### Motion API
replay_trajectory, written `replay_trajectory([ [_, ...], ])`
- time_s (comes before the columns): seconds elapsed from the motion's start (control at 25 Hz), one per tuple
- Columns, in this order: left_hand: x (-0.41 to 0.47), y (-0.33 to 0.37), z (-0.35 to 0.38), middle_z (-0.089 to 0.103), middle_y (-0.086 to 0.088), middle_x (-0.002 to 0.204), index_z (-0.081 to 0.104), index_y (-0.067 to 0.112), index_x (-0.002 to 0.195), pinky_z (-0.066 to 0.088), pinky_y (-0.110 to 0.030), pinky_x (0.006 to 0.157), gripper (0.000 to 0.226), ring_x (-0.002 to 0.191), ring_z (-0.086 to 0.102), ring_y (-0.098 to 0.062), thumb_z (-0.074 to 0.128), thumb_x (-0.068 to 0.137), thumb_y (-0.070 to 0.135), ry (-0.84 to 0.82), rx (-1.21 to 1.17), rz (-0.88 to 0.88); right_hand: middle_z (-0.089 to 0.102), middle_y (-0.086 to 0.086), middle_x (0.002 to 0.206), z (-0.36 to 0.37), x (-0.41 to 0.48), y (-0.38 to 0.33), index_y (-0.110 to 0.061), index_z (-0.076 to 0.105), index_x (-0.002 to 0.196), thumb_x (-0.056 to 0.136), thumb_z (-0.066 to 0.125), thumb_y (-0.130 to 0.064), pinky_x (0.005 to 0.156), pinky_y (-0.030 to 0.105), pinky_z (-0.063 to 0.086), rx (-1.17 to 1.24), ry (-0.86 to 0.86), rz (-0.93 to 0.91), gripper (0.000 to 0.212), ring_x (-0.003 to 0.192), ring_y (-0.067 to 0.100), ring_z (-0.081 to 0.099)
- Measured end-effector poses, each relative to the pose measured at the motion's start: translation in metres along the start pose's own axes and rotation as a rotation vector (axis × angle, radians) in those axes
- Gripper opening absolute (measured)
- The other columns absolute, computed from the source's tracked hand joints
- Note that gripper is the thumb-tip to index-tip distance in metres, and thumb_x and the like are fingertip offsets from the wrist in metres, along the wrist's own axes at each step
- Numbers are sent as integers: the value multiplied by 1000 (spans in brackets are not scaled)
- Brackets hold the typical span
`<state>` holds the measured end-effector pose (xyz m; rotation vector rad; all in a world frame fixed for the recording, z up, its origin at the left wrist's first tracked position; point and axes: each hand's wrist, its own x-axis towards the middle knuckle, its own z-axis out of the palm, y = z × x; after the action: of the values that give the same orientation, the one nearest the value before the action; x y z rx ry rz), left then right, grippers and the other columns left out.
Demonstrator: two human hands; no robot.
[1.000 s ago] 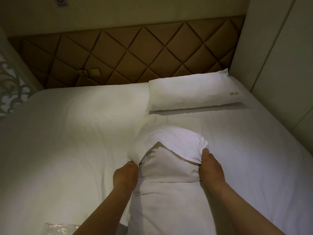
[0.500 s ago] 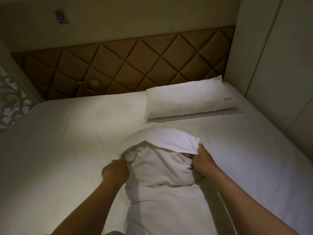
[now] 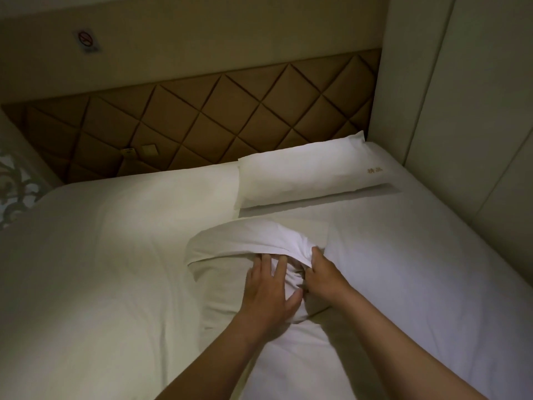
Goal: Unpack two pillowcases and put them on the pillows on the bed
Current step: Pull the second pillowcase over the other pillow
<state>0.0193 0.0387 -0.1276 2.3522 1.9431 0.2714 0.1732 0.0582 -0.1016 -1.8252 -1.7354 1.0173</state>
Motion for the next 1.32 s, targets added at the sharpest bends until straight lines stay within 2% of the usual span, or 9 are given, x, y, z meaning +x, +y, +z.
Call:
replay_trajectory([
  [0.2, 35, 12, -17, 55, -10, 129, 50, 13, 130, 37, -41, 106, 70, 118, 50, -29, 56, 76, 59, 117, 102, 22, 54, 1, 106, -3, -7, -6, -25, 33, 115, 96, 46, -27, 80, 33, 46, -50, -55, -51, 23, 96, 23, 56],
  [0.32, 45, 15, -24, 65, -1, 119, 66, 27, 114, 45, -37, 96, 45, 110, 57, -25, 57, 77, 49, 81, 120, 28, 55, 2, 98, -5, -5, -4, -26, 34, 107, 96, 47, -25, 72, 34, 45, -65, -61, -71, 17, 86, 21, 55],
  [0.64, 55, 5, -31, 67, -7, 117, 65, 16, 120, 48, -32, 92, 29, 106, 62, -26, 57, 92, 16, 187, -49, -10, 54, 0, 94, -14, -4, -7, -28, 35, 102, 96, 42, -17, 66, 29, 46, -69, 21, -166, 14, 78, 13, 54],
  [0.76, 45, -2, -50, 70, -6, 91, 69, 11, 93, 50, -27, 77, 18, 83, 65, -22, 52, 96, 16, 343, -335, -140, 58, -1, 84, -25, 8, -21, -27, 44, 97, 97, 43, -17, 60, 31, 49, -18, 384, -231, 10, 72, 15, 57],
  [0.84, 37, -6, -67, 67, -2, 82, 68, 11, 88, 45, -21, 70, 23, 74, 60, -17, 50, 99, 19, 447, -470, -149, 61, -1, 86, -30, 17, -31, -29, 52, 96, 99, 42, -23, 58, 30, 50, 265, 518, -157, 12, 74, 16, 59],
  [0.96, 33, -15, -82, 62, 5, 78, 67, 14, 88, 37, -9, 63, 21, 70, 57, -12, 50, 100, 20, 466, -510, -141, 64, 1, 89, -23, 30, -45, -34, 59, 91, 99, 40, -43, 60, 35, 54, 623, 460, -17, 22, 79, 23, 64],
  [1.08, 34, -21, -81, 65, 4, 79, 68, 15, 90, 38, -8, 62, 22, 70, 59, -12, 50, 100, 22, 483, -497, -97, 64, 6, 83, -11, 37, -59, -21, 63, 74, 97, 43, -45, 57, 34, 48, 542, 432, -62, 38, 73, 24, 62],
  [1.2, 30, -24, -79, 69, 6, 86, 70, 18, 96, 45, -10, 66, 24, 73, 61, -8, 49, 100, 26, 493, -485, -49, 55, 2, 82, -14, 33, -67, -22, 50, 58, 99, 48, -40, 63, 28, 38, 391, 427, -181, 45, 73, 16, 53],
  [1.32, 27, -22, -77, 69, 8, 89, 70, 18, 97, 48, -10, 70, 29, 75, 62, -5, 45, 100, 32, 502, -477, 18, 48, -7, 63, -15, 26, -78, -24, 42, 55, 101, 48, -36, 60, 27, 35, 339, 372, -328, 48, 62, 7, 47],
])
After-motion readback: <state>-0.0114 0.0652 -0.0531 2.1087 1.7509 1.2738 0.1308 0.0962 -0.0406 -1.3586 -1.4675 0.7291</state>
